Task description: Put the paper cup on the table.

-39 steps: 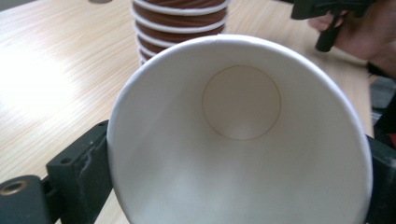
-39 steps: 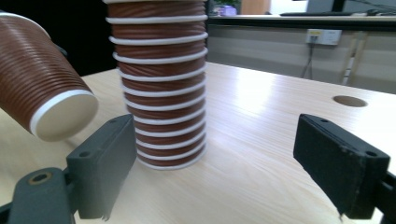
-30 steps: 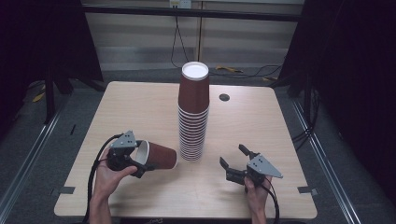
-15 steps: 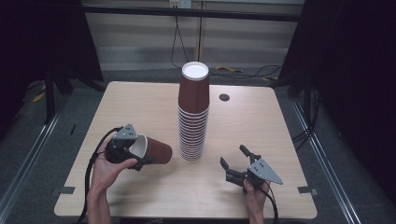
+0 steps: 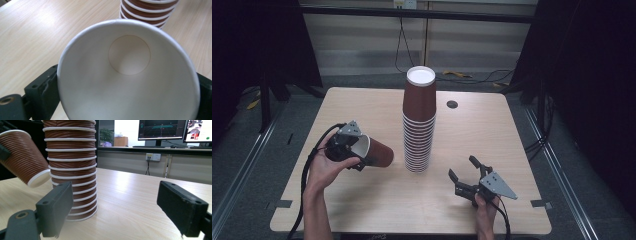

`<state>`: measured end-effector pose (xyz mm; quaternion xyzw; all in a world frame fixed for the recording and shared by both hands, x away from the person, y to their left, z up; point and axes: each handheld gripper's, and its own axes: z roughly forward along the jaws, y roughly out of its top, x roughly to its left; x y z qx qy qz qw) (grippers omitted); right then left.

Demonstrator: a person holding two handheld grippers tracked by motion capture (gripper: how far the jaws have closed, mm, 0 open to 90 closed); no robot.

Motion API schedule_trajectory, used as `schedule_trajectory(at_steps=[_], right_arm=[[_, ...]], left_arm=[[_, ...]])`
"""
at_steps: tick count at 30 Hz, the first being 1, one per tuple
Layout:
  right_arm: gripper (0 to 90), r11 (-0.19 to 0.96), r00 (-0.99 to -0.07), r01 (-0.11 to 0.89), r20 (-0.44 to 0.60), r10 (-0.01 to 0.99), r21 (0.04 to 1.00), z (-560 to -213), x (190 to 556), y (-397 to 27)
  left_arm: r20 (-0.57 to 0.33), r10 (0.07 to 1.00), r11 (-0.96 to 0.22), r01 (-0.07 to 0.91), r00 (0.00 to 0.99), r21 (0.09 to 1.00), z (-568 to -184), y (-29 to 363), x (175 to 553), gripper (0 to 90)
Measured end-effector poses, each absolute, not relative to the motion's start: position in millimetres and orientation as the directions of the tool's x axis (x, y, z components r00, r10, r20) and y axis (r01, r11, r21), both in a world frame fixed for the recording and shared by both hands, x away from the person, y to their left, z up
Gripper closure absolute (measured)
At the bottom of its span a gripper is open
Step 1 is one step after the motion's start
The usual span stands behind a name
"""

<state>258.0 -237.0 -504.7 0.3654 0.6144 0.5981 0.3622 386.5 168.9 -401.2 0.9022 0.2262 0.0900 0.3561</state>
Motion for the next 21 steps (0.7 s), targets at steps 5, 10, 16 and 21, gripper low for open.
schedule_trajectory(at_steps=[5,10,16,21], right_arm=[[13.1,0.013,-0.463,0.022,-0.001,0.886,1.000,-504.6,257.8,-236.9],[13.2,0.014,-0.465,0.019,-0.004,0.885,1.000,-504.7,257.8,-237.0],[13.2,0.014,-0.466,0.019,-0.003,0.885,1.000,-504.7,257.9,-237.0],[13.2,0.016,-0.469,0.017,-0.006,0.883,1.000,-504.7,257.9,-237.0]], left_arm=[[-0.006,0.452,-0.679,0.348,0.892,0.647,-394.8,162.7,397.7,5.5],[-0.017,0.450,-0.705,0.367,0.893,0.607,-396.4,159.4,409.5,5.3],[-0.007,0.436,-0.753,0.369,0.900,0.545,-397.9,151.6,423.8,5.2],[0.018,0.409,-0.811,0.355,0.912,0.465,-398.4,144.0,433.3,4.9]])
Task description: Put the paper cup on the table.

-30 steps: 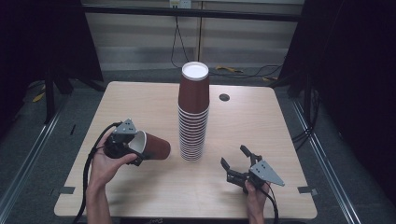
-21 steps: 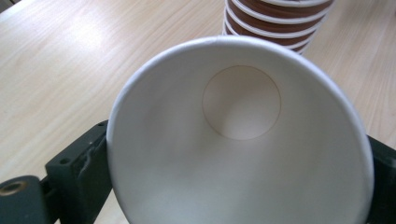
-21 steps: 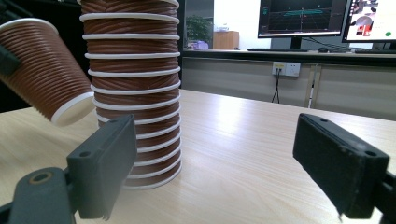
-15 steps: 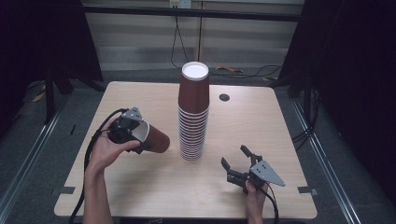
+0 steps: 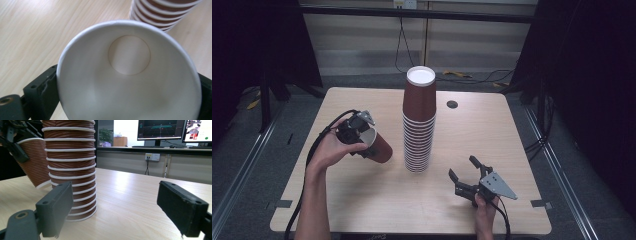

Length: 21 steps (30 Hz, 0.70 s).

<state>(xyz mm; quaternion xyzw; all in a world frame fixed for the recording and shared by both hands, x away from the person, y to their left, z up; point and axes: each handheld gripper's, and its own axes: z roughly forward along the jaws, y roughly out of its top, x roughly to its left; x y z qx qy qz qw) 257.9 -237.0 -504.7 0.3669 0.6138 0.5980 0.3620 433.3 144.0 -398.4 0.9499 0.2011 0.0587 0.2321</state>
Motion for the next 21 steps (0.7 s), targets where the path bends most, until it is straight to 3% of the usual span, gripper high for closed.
schedule_trajectory(at_steps=[9,18,21], right_arm=[[13.2,0.021,-0.471,0.016,-0.011,0.882,1.000,-504.6,257.6,-236.8],[13.1,0.017,-0.471,0.015,-0.008,0.882,1.000,-504.7,258.0,-237.0],[13.1,0.019,-0.470,0.016,-0.009,0.882,1.000,-504.6,257.8,-237.0]], left_arm=[[0.060,0.390,-0.870,0.346,0.919,0.352,-407.1,130.5,445.7,3.9],[0.053,0.390,-0.861,0.343,0.919,0.376,-412.6,121.3,452.7,3.0],[0.013,0.374,-0.862,0.342,0.927,0.373,-420.2,113.8,456.2,5.0]])
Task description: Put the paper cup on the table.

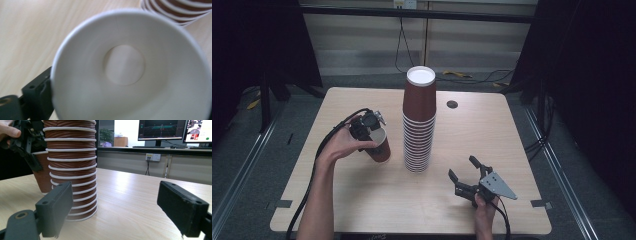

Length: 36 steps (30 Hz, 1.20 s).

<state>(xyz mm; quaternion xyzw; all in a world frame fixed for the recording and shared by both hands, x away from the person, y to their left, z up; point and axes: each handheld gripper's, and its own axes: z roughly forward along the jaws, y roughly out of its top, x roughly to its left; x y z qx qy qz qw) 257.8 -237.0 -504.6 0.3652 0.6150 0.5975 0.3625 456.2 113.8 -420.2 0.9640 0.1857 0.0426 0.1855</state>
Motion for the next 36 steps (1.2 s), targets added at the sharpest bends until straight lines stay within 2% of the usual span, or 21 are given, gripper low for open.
schedule_trajectory(at_steps=[5,16,21,24,26,29,31,36], right_arm=[[13.1,0.021,-0.471,0.012,-0.013,0.882,1.000,-504.7,257.4,-236.3],[13.0,0.020,-0.469,0.015,-0.011,0.883,1.000,-504.7,257.4,-236.5],[13.0,0.021,-0.467,0.017,-0.011,0.884,1.000,-504.6,257.4,-236.7],[13.1,0.020,-0.469,0.015,-0.010,0.883,1.000,-504.7,257.4,-236.6],[13.0,0.021,-0.467,0.017,-0.010,0.884,1.000,-504.6,257.5,-236.8],[13.1,0.020,-0.469,0.015,-0.010,0.883,1.000,-504.7,257.5,-236.6],[13.1,0.020,-0.468,0.016,-0.010,0.884,1.000,-504.6,257.4,-236.6],[13.0,0.020,-0.468,0.017,-0.010,0.884,1.000,-504.6,257.4,-236.7]], left_arm=[[-0.020,0.384,-0.842,0.359,0.923,0.404,-430.1,112.6,460.1,7.9],[0.004,0.380,-0.820,0.335,0.925,0.463,-439.0,124.1,455.3,6.6],[-0.009,0.409,-0.777,0.353,0.913,0.521,-444.3,129.9,451.4,6.4],[-0.012,0.394,-0.783,0.343,0.919,0.518,-445.9,135.3,452.2,9.5],[-0.020,0.395,-0.781,0.348,0.918,0.518,-449.4,137.7,452.1,15.3],[-0.059,0.429,-0.753,0.393,0.901,0.528,-456.5,141.0,451.8,15.9],[-0.057,0.408,-0.763,0.375,0.911,0.526,-458.3,144.9,451.3,15.9],[-0.065,0.440,-0.726,0.398,0.895,0.561,-458.6,153.1,445.9,16.1]])
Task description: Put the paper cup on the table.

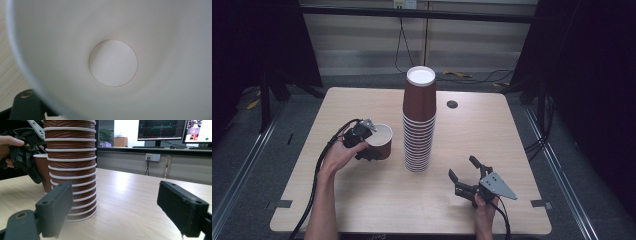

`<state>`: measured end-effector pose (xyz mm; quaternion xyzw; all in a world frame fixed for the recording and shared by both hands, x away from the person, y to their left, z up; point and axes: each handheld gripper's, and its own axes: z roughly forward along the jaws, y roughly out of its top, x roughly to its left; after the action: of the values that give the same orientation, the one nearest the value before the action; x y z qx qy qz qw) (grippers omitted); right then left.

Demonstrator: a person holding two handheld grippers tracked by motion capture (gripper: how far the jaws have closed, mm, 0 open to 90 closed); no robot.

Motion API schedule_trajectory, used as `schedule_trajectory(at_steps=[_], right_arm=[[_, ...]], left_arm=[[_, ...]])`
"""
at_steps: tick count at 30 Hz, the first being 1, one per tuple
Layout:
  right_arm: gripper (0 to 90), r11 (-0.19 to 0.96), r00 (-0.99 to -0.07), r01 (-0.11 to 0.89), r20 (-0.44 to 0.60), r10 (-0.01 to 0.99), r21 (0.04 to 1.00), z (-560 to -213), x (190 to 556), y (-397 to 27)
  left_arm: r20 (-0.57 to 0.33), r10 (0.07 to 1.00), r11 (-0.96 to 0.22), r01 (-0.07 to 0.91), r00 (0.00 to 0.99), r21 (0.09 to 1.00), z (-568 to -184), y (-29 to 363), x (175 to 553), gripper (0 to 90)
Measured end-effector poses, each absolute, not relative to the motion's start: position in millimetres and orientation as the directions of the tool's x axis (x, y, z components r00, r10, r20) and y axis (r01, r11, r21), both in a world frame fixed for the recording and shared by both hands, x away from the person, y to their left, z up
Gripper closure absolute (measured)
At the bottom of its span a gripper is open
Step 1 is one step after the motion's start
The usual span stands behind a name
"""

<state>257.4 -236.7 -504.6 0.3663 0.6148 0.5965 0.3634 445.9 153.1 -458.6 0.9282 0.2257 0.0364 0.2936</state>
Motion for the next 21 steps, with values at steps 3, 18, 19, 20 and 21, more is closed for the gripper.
schedule_trajectory(at_steps=[3,18,19,20,21], right_arm=[[13.1,0.021,-0.467,0.017,-0.011,0.884,1.000,-504.6,257.4,-236.7],[13.1,0.020,-0.470,0.016,-0.010,0.883,1.000,-504.7,257.3,-236.5],[13.1,0.020,-0.470,0.015,-0.011,0.883,1.000,-504.7,257.3,-236.5],[13.1,0.020,-0.470,0.016,-0.010,0.883,1.000,-504.7,257.2,-236.5],[13.1,0.020,-0.470,0.014,-0.011,0.883,1.000,-504.7,257.4,-236.6]], left_arm=[[-0.080,0.448,-0.699,0.404,0.891,0.590,-457.6,158.3,441.6,16.0],[-0.100,0.522,-0.568,0.432,0.847,0.701,-461.6,174.0,414.0,16.2],[-0.098,0.528,-0.555,0.430,0.844,0.712,-461.4,175.4,411.6,16.2],[-0.096,0.530,-0.543,0.425,0.842,0.724,-461.1,176.9,409.3,16.2],[-0.099,0.543,-0.524,0.428,0.834,0.736,-460.6,178.2,406.1,16.2]])
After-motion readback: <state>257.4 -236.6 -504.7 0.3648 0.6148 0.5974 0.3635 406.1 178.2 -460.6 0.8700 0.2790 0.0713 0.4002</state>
